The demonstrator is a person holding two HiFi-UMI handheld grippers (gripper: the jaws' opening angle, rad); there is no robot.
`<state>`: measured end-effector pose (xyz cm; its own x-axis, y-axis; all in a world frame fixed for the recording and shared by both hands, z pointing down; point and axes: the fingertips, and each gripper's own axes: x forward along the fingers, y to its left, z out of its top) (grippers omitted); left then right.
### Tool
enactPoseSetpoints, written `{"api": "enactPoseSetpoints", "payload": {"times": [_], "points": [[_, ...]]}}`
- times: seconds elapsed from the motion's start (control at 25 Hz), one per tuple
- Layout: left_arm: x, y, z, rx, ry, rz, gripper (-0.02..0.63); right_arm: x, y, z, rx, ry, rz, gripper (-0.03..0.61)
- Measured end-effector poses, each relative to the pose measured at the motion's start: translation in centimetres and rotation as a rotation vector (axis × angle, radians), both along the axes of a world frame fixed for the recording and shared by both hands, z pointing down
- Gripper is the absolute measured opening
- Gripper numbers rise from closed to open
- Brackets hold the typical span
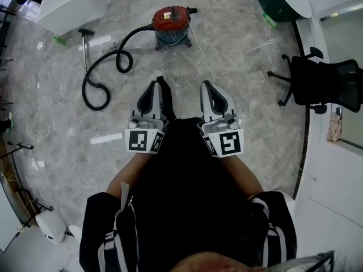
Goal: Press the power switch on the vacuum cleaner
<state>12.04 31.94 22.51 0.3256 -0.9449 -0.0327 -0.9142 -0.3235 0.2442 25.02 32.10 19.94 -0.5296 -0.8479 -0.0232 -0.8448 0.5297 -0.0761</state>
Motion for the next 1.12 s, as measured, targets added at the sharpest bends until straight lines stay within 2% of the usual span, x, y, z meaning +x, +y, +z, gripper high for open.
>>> {"api": "enactPoseSetpoints", "payload": {"times": [0.24,0.48,0.84,1.12], "points": [[-2.1,-8.8,1.1,-0.029,0.022,0.011,0.02,-1.7,-8.2,0.9,-0.025,0.004,0.017,0.018],[-4.0,-17.9,-0.4,-0.014,-0.001,0.056,0.02,-6.2,-17.1,0.4,-0.057,0.023,-0.026,0.019],[-7.8,-28.8,0.5,-0.092,0.011,0.073,0.02,-12.3,-28.2,1.1,-0.098,0.061,-0.086,0.019],[-7.6,-34.2,0.5,-0.034,-0.009,0.082,0.02,-13.0,-32.8,1.5,-0.109,0.015,-0.072,0.019]]}}
